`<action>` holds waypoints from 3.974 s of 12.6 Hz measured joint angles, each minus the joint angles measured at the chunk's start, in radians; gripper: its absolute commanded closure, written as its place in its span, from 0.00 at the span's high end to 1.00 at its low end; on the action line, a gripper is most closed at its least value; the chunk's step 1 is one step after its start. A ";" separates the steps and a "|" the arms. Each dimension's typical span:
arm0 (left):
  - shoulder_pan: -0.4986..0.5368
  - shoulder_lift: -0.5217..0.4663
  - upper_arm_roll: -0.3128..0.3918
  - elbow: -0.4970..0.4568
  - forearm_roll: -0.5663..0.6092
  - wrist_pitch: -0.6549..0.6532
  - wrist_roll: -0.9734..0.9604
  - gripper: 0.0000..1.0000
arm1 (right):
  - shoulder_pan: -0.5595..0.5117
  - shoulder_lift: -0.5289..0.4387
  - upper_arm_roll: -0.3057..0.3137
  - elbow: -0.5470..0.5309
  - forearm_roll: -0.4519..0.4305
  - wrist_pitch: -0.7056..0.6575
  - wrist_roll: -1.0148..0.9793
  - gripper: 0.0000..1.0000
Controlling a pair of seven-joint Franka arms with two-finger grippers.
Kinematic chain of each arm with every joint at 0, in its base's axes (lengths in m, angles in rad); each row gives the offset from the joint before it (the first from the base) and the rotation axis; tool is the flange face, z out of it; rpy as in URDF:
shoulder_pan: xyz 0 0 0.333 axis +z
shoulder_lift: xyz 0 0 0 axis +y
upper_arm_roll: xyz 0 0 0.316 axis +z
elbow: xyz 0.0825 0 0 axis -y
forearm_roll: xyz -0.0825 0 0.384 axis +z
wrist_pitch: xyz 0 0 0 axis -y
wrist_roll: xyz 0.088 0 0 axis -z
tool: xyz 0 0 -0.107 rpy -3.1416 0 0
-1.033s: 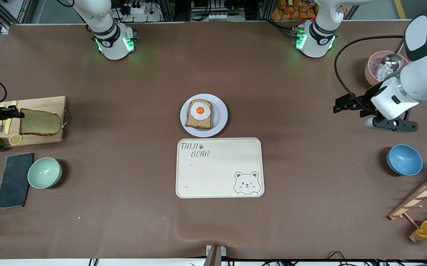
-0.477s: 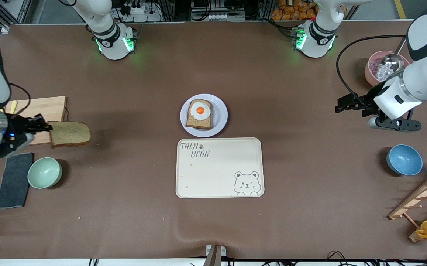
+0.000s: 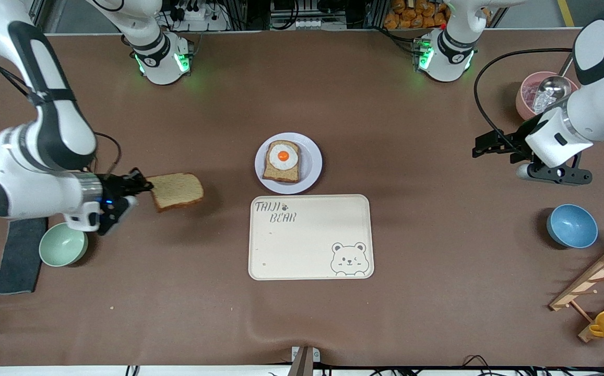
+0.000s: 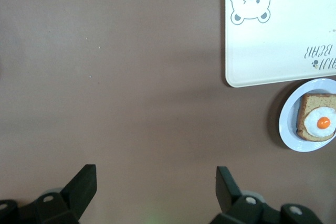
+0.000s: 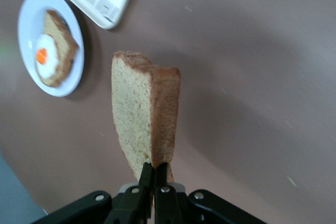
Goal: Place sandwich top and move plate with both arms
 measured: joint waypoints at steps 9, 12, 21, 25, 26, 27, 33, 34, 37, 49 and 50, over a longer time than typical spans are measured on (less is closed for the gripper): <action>0.007 0.003 0.002 -0.027 0.000 -0.011 0.000 1.00 | 0.386 0.223 0.001 0.242 0.110 -0.145 0.011 0.00; 0.031 0.004 0.002 -0.075 0.001 -0.013 0.000 1.00 | 0.431 0.223 0.000 0.251 0.109 -0.158 -0.042 0.00; 0.033 0.042 -0.003 -0.283 -0.302 0.086 0.000 1.00 | 0.549 0.255 -0.044 0.252 -0.020 -0.077 -0.203 0.00; 0.045 0.120 -0.001 -0.300 -0.455 0.097 0.000 1.00 | 0.549 0.276 -0.049 0.252 -0.028 -0.054 -0.253 0.21; 0.049 0.134 -0.001 -0.308 -0.490 0.097 0.001 1.00 | 0.550 0.276 -0.048 0.252 -0.031 -0.050 -0.260 0.99; 0.050 0.146 -0.001 -0.316 -0.516 0.097 0.010 1.00 | 0.555 0.276 -0.046 0.252 -0.040 -0.040 -0.265 1.00; 0.041 0.210 -0.016 -0.436 -0.725 0.197 0.224 1.00 | 0.565 0.274 -0.050 0.270 -0.075 -0.014 -0.268 1.00; 0.037 0.211 -0.029 -0.460 -0.763 0.230 0.245 1.00 | 0.551 0.272 -0.053 0.276 -0.089 -0.014 -0.268 1.00; 0.033 0.211 -0.090 -0.516 -0.887 0.335 0.292 1.00 | 0.444 0.260 -0.059 0.285 -0.143 -0.042 -0.268 1.00; -0.136 0.392 -0.139 -0.563 -1.437 0.475 0.891 1.00 | 0.138 -0.078 -0.060 0.107 -0.164 -0.111 -0.059 1.00; -0.149 0.409 -0.139 -0.562 -1.465 0.479 0.947 0.97 | 0.126 -0.108 -0.072 0.105 -0.165 -0.112 -0.016 1.00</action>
